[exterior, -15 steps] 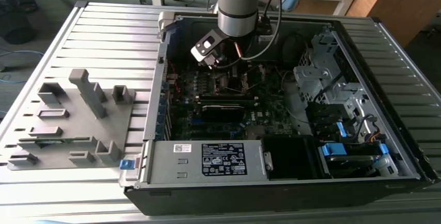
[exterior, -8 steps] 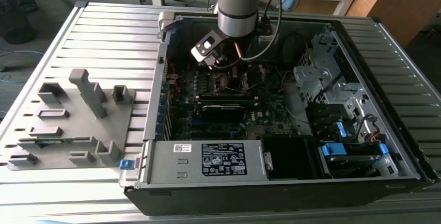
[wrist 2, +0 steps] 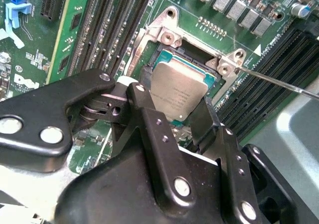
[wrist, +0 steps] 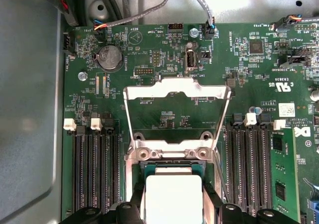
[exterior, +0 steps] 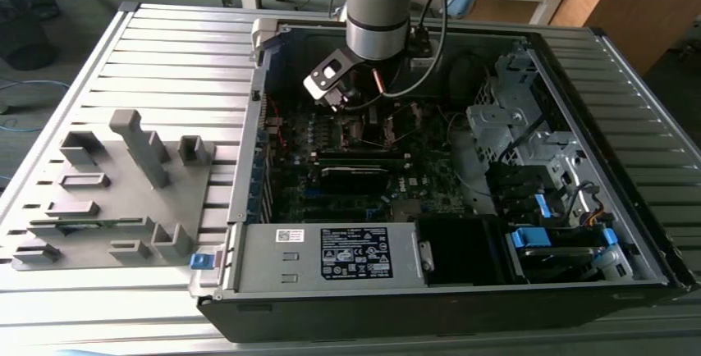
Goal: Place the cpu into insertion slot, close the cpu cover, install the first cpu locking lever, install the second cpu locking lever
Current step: 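Place the cpu into insertion slot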
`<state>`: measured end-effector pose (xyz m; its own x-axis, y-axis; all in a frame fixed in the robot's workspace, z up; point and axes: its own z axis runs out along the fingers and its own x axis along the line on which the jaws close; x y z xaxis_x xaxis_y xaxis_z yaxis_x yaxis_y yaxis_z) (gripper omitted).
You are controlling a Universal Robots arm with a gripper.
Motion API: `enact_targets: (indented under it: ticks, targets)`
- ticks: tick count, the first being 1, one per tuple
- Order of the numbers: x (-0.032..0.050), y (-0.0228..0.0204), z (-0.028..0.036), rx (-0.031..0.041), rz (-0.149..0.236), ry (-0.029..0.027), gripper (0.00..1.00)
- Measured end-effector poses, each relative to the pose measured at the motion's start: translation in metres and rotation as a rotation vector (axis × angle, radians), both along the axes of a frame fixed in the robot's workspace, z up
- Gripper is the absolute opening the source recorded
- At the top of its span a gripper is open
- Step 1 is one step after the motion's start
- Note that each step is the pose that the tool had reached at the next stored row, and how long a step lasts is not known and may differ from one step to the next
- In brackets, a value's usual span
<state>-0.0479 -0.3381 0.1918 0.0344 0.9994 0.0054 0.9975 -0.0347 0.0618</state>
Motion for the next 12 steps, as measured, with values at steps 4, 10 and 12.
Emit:
enact_targets:
  ticks: [4, 10, 12]
  targets:
    - [0.0000, 0.0000, 0.0000, 0.0001, 0.000, 0.0000, 0.54]
    - [0.0000, 0.0000, -0.0001, 0.0001, 0.000, 0.0000, 0.54]
    - [0.0000, 0.0001, -0.0002, 0.0006, 0.000, -0.0004, 0.54]
